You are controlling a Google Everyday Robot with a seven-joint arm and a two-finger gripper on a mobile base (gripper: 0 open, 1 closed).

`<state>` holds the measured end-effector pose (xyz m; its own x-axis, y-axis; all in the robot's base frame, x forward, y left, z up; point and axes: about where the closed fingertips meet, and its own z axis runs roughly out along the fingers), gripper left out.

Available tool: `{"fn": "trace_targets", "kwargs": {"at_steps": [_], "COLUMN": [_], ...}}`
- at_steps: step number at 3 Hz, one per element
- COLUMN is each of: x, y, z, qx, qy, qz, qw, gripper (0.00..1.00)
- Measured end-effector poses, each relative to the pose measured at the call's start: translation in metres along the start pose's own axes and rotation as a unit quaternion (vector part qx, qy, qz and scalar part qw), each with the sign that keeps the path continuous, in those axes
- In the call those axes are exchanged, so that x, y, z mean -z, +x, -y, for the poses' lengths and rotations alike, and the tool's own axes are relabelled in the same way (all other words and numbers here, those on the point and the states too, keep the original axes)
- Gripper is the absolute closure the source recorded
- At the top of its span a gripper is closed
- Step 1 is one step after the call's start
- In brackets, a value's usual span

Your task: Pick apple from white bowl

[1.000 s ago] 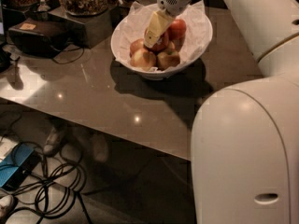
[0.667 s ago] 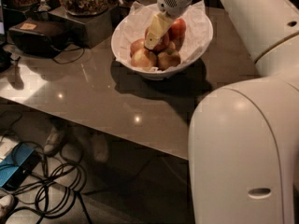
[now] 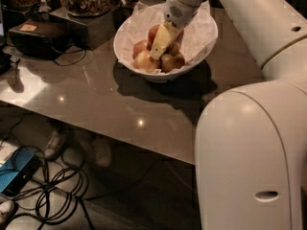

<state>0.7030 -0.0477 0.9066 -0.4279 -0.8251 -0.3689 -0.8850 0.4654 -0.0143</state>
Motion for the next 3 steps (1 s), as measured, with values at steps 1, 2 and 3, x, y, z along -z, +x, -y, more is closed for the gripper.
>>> {"fn": "trace_targets", "kwargs": {"at_steps": [1, 2, 3], "x": [0.0000, 0.0000, 0.0000], "y": [0.0000, 0.0000, 0.0000], "z": [0.0000, 0.0000, 0.0000], "qx": [0.000, 0.000, 0.000], "qy": [0.000, 0.000, 0.000], "qz": [0.000, 0.000, 0.000], "qw": [1.0000, 1.0000, 1.0000], "gripper": [0.47, 0.69, 0.93]}}
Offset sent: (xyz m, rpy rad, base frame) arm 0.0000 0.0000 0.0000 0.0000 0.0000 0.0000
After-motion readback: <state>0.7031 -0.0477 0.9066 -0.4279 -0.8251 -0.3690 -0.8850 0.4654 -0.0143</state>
